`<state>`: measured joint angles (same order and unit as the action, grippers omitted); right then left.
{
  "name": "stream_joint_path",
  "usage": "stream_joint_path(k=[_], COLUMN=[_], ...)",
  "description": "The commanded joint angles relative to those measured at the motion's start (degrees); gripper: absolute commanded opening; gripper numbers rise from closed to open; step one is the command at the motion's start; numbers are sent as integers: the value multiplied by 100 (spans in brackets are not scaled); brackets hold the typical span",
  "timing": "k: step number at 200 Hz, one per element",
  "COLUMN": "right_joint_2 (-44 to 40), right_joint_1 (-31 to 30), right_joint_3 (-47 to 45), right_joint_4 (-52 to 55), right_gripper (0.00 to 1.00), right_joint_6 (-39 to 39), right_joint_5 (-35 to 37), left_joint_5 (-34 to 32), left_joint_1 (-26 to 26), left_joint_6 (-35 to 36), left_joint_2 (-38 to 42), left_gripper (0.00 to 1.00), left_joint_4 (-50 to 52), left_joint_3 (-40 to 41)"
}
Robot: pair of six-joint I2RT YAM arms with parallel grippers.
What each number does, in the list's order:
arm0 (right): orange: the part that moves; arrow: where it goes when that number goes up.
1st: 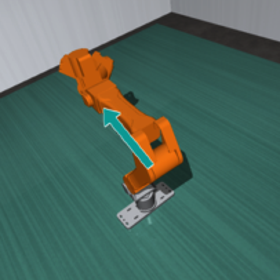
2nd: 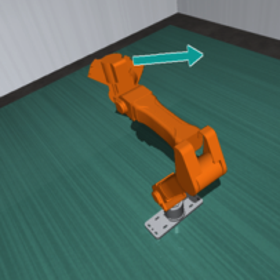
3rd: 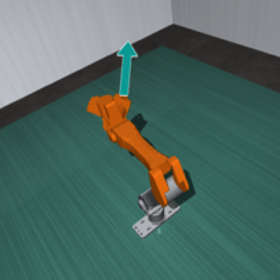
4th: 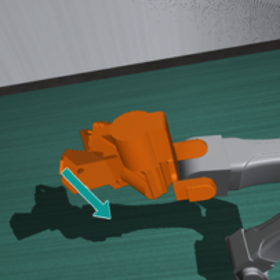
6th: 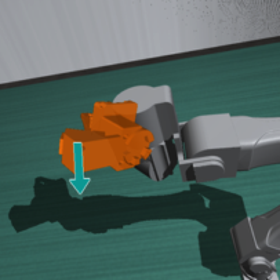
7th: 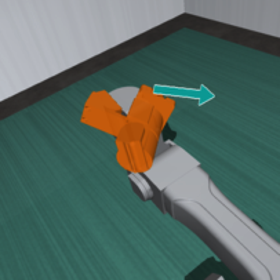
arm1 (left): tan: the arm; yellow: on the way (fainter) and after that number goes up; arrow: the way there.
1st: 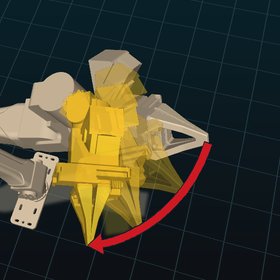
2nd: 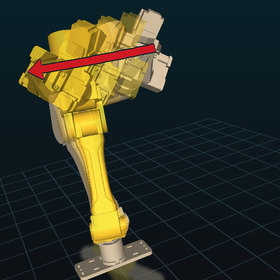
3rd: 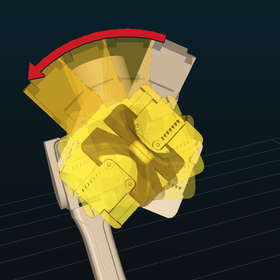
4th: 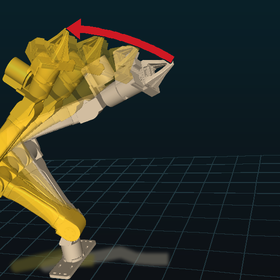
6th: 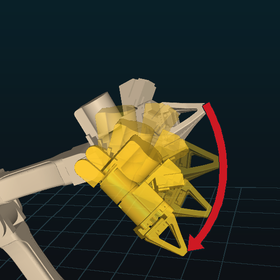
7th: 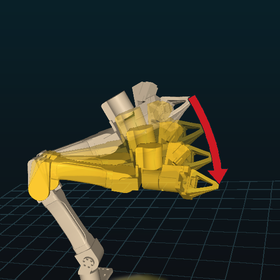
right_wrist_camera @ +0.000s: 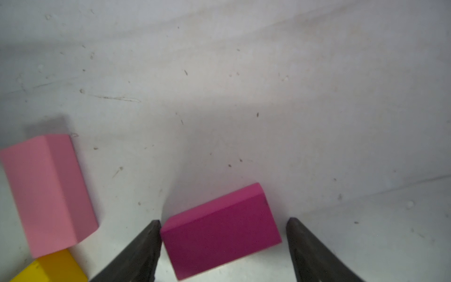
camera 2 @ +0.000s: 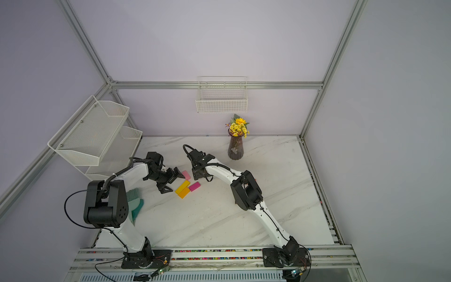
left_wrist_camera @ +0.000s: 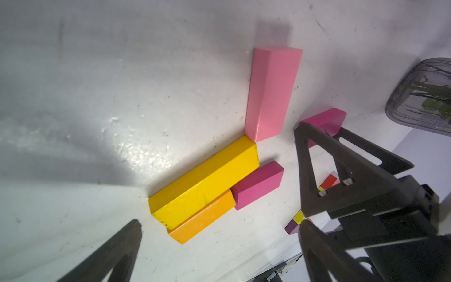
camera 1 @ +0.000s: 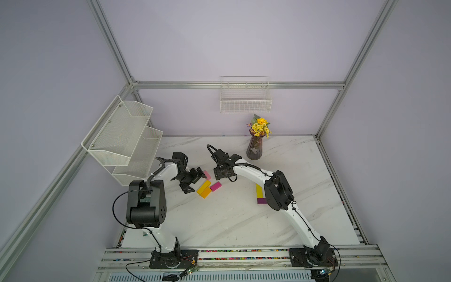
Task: Assemble the letter c with building blocks
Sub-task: Pick up the building block from the center of the board, then place the building block at the center of the board.
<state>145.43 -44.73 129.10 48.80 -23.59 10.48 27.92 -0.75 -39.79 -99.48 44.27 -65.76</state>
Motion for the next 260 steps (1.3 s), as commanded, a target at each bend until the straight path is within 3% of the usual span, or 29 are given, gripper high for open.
stream_joint_path(k=[1,51,79,123,196,260], right_joint_2=[148,215,154,-303,-1418,-1501], right_joint_1=[-18,-14,-18,0,0,-94], right_joint_3=[110,257,241,105,-1891,-2302], right_joint_4=[-98,-28,-34,235,37,-7], right_gripper=[81,75,62,49,48,48], right_joint_6=[253,369,341,-436,-2744,-3098], right_joint_5=[-2,-36,-131,69,414,587], left_joint_5=[126,135,143,191,421,496], left_joint_1=[-39,-39,-43,-39,-30,-32], left_joint_6=[74,45,34,-11,-186,-187], left_joint_2=[88,72,71,61,-17,-84], left_gripper=[100,100,100,100,100,100], left_joint_4=[6,-29,-38,-91,-316,-369], left_joint_3=[-152,-131,-129,-149,-73,-60])
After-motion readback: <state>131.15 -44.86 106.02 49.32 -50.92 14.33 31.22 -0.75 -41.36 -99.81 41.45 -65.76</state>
